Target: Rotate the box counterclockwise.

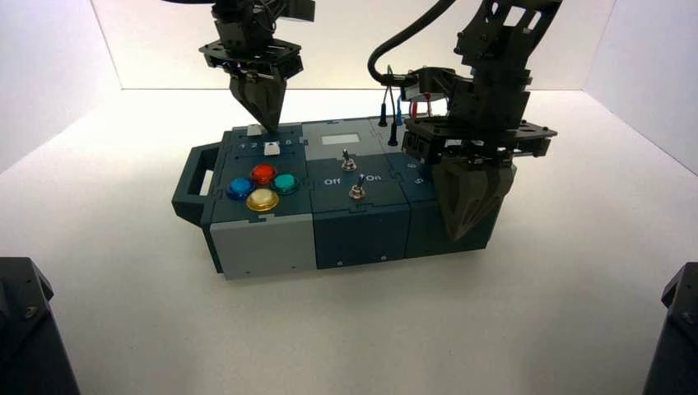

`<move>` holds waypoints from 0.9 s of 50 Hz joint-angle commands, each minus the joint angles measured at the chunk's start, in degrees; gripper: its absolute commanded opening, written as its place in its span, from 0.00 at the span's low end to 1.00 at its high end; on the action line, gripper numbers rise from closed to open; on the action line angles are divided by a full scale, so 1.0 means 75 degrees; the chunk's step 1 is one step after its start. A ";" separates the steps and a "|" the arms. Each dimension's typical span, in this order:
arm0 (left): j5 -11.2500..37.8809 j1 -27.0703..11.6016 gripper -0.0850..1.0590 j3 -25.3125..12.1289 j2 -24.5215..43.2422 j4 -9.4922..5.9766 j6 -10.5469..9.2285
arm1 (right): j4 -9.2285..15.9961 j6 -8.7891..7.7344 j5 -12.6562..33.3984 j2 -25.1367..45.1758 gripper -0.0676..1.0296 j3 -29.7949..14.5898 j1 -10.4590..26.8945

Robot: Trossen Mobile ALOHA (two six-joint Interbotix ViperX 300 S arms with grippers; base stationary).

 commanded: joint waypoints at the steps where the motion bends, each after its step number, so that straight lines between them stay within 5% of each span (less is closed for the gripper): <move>1: -0.0211 0.0070 0.05 -0.0023 0.0152 0.0035 0.0059 | -0.0176 0.0035 -0.0234 0.0035 0.04 -0.0141 -0.0363; 15: -0.1020 0.0375 0.05 -0.0516 -0.0363 0.0211 0.0117 | -0.0176 0.0035 -0.0410 0.0035 0.04 0.0082 -0.0363; 45: -0.0609 0.0703 0.05 -0.0480 0.0855 0.0117 0.0574 | -0.0188 0.0035 -0.0422 -0.0059 0.04 -0.0141 -0.0352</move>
